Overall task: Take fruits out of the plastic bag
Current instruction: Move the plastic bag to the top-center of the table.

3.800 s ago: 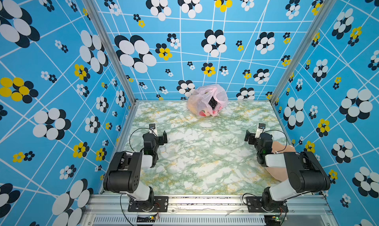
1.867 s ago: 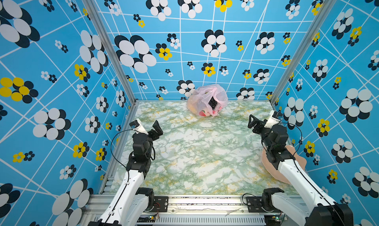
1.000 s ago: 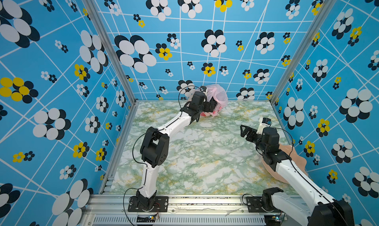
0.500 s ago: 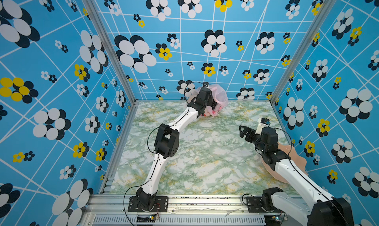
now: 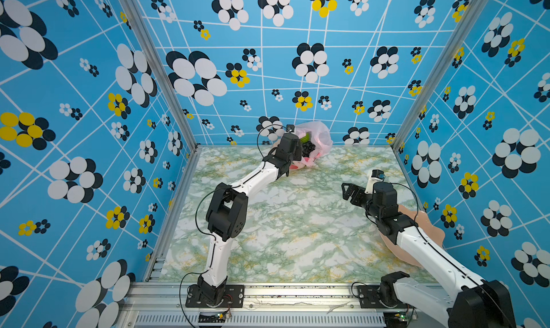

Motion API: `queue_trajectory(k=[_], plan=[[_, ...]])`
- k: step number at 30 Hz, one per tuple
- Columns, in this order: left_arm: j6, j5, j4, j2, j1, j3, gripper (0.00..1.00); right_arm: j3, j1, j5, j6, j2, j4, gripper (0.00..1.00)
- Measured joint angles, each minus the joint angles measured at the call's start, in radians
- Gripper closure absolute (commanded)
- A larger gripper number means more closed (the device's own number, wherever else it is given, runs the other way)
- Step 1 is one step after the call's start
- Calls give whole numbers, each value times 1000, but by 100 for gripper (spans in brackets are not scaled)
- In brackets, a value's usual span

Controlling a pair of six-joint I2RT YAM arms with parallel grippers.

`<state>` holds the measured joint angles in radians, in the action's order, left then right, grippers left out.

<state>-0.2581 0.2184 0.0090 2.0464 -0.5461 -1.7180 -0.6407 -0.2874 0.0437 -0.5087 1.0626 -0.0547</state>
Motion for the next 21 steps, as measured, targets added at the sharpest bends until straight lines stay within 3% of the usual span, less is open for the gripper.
queue_trajectory(k=[10,21], plan=[[-90,-68,129,-257,3,341,100,-47,-102,69,0,3,53,3],[-170,-117,158,-599,-18,686,100,-114,-208,140,-1,16,101,3]])
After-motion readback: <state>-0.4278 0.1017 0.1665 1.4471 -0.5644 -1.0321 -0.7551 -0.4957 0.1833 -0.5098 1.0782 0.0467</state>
